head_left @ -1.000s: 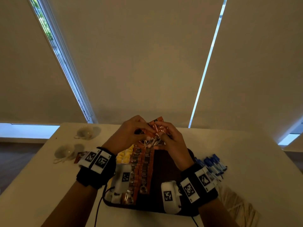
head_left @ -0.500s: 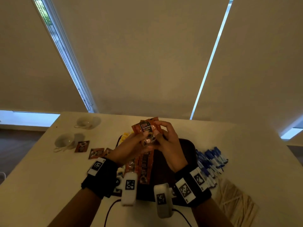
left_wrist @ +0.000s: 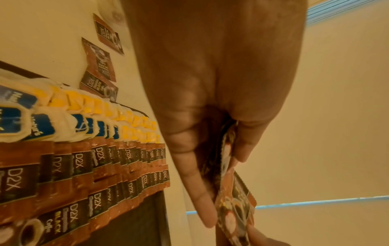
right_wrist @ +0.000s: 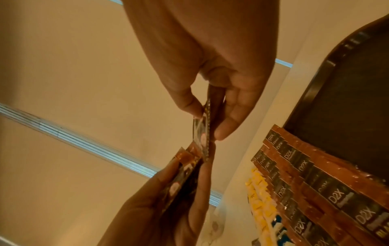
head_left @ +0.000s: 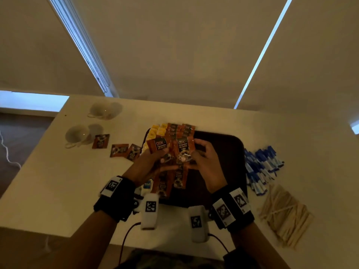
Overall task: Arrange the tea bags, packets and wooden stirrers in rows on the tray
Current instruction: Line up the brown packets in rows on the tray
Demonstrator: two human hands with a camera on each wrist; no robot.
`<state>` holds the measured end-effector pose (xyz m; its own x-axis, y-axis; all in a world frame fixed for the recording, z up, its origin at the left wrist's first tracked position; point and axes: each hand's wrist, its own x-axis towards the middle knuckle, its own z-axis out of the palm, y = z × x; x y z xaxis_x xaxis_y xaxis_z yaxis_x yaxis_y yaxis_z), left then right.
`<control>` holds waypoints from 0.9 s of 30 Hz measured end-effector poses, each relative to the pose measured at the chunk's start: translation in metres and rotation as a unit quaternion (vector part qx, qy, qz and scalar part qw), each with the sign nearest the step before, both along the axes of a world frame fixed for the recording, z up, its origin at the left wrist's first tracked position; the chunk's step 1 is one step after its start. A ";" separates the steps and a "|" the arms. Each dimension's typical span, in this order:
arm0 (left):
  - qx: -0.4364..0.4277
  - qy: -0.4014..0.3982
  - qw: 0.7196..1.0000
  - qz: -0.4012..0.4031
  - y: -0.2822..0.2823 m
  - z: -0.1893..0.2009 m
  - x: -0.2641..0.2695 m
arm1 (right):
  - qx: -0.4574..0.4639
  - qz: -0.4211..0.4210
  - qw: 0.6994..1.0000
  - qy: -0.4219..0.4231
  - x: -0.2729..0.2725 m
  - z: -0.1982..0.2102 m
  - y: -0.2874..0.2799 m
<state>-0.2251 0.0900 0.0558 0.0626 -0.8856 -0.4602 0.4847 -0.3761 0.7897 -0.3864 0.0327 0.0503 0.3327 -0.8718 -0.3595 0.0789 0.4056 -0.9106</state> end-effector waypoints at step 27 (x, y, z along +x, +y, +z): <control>0.063 -0.105 0.992 -0.029 0.016 -0.061 0.070 | 0.140 0.123 0.887 0.422 0.000 -0.132 0.018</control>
<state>-0.1552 0.1056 -0.0051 0.1203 -0.8269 -0.5494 0.2894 -0.5002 0.8161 -0.3865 0.0511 -0.0818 0.0097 -0.6469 -0.7625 -0.7063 0.5353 -0.4631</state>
